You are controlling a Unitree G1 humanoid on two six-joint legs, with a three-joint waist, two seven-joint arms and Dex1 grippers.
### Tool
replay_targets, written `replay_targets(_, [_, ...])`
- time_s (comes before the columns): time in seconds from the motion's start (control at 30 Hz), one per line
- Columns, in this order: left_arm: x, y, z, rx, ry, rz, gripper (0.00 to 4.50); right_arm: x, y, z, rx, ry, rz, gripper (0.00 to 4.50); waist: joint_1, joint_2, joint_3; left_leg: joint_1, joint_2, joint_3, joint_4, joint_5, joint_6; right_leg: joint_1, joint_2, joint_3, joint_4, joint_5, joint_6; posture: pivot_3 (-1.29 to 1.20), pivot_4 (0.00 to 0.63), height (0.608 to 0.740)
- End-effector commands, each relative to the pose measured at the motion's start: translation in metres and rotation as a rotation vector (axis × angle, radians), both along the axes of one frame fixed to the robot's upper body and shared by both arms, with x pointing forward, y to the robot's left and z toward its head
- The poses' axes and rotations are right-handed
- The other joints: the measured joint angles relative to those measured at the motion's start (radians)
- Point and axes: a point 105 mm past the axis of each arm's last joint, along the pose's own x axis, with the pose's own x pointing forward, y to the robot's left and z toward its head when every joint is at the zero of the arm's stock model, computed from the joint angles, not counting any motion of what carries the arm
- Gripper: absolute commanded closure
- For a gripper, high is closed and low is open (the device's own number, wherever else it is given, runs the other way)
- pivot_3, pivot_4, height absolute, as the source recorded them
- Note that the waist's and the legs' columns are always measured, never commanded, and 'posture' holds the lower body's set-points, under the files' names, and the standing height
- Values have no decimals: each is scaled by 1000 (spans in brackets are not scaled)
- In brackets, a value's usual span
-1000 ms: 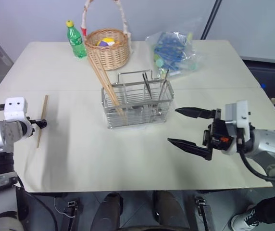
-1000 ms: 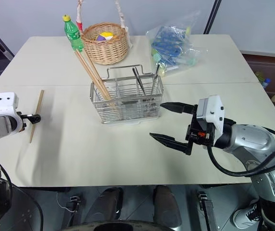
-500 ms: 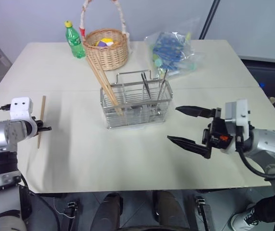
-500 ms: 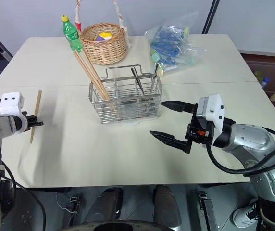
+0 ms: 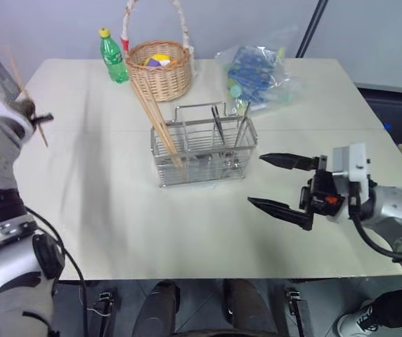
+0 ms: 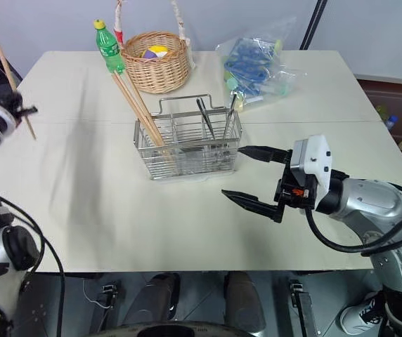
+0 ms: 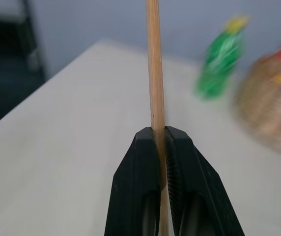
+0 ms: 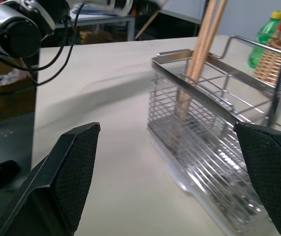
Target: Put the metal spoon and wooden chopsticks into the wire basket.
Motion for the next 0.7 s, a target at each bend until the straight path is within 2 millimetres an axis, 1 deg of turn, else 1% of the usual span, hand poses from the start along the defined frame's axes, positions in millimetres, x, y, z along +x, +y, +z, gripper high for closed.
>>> replay_targets(0.03, [-16,-63,71,25,-417,-319,4438,-6,3,8,12,-41,10,0,2,0,0,0,0,0,0,0,0,0,0,0,0,0,0,0,150,740])
replay_targets(0.07, [-24,-83,83,20,-505,-427,4438,-6,4,8,14,-42,8,0,2,0,0,-1,0,0,1,0,0,0,0,0,0,0,0,0,150,740])
replay_targets(0.13, [-35,-111,91,4,-581,-588,4438,-7,4,7,17,-41,3,0,1,0,0,-3,0,0,2,0,0,-1,0,0,-1,1,1,0,150,740])
replay_targets(0.17, [-38,-118,93,-3,-594,-634,4438,-7,4,7,18,-40,0,0,-2,0,0,-4,0,0,2,0,0,-1,0,0,-1,1,1,0,150,740])
replay_targets(0.27, [-57,-151,106,-56,-689,-853,4438,-7,3,6,19,-42,-10,0,-8,0,0,-2,0,1,2,0,0,-1,0,0,0,1,1,0,150,740])
replay_targets(0.3, [-63,-160,107,-64,-699,-920,4438,-7,3,5,20,-42,-12,0,-9,0,0,-2,0,1,2,0,0,-1,0,0,1,1,1,0,150,740])
replay_targets(0.33, [-66,-165,107,-67,-699,-957,4438,-7,3,5,20,-42,-13,0,-8,0,0,-1,0,1,2,0,0,-1,0,0,1,1,1,0,150,740])
replay_targets(0.4, [-66,-179,92,-58,-648,-1019,4438,-7,3,5,23,-43,-17,0,-8,0,0,-1,0,1,2,0,0,0,0,0,2,1,1,0,150,740])
replay_targets(0.47, [-64,-187,80,-67,-607,-1045,4438,-7,3,4,28,-44,-21,0,-6,1,0,2,0,1,2,0,0,3,0,0,1,1,1,0,150,740])
replay_targets(0.6, [-61,-192,63,-100,-563,-1055,4438,-7,4,4,33,-45,-24,0,-4,0,0,3,0,1,2,0,0,4,0,0,1,1,1,0,150,740])
replay_targets(0.7, [-57,-198,42,-135,-505,-1071,4438,-6,5,3,39,-45,-23,0,-3,1,0,3,0,1,2,0,0,4,1,0,1,1,1,0,150,740])
